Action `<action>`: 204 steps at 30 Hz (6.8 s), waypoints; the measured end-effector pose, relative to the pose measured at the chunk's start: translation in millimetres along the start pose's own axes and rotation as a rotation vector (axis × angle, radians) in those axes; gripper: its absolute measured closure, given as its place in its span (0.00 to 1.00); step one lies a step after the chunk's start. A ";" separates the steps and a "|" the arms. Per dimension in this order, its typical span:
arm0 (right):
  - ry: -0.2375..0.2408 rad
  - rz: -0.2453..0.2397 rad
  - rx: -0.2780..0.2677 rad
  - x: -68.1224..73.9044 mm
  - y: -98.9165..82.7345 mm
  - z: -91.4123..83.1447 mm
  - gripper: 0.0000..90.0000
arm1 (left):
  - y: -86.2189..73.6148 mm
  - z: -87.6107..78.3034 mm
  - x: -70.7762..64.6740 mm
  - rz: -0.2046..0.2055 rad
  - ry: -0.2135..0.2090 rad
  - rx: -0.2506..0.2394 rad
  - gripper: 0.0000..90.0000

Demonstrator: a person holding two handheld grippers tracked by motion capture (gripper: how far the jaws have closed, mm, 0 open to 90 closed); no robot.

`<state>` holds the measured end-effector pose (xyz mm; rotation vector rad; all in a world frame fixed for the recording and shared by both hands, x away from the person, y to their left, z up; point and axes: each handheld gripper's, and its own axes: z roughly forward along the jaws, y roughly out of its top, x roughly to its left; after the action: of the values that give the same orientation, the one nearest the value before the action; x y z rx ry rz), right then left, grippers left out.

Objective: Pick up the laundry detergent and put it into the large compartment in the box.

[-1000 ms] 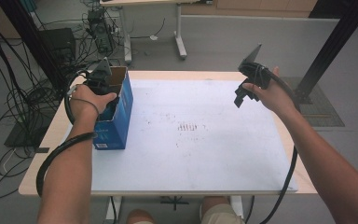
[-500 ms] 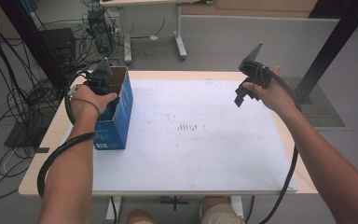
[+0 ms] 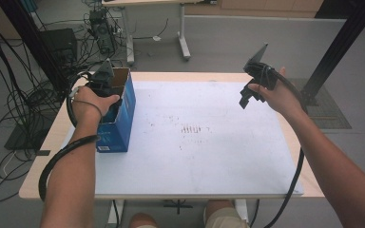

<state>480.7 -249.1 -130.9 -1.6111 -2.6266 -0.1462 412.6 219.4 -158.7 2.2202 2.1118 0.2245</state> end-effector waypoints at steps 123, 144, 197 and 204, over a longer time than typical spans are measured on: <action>0.000 -0.008 0.007 3.9 3.8 4.4 0.15 | -3.0 0.9 3.8 -0.013 -0.009 -0.013 0.41; -0.006 -0.015 -0.003 11.0 1.2 -2.1 0.15 | -9.2 -16.3 3.7 -0.011 -0.001 -0.034 0.34; 0.007 -0.018 0.005 21.8 8.1 7.8 0.14 | -56.8 -99.7 -56.7 0.263 -0.070 -0.145 0.14; 0.004 -0.017 0.001 20.7 8.2 4.1 0.14 | -59.6 -107.0 -73.3 0.316 -0.083 -0.155 0.13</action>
<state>478.6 -226.6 -132.5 -1.5868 -2.6381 -0.1490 334.1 144.0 -66.4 2.4107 1.6345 0.2954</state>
